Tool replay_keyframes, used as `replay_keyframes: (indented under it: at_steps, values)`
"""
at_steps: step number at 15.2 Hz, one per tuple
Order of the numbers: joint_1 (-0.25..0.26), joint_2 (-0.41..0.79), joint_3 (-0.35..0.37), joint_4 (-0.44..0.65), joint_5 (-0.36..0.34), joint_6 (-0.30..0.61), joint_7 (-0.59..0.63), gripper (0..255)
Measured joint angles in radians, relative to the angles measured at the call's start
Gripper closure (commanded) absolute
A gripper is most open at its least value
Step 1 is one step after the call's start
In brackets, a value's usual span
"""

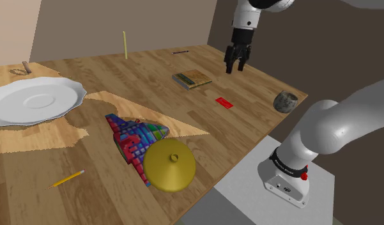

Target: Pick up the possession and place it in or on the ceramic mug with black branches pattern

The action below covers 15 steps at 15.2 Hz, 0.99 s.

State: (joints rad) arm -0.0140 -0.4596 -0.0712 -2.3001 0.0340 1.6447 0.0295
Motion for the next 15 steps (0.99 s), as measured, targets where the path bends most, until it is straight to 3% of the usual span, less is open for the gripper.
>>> replay_keyframes:
  at_steps: [10, 15]
  values:
    - [-0.017, 0.386, -0.031, 0.035, -0.041, 0.004, -0.048, 0]
    - [-0.017, 0.42, -0.032, -0.006, -0.045, 0.04, -0.048, 0]
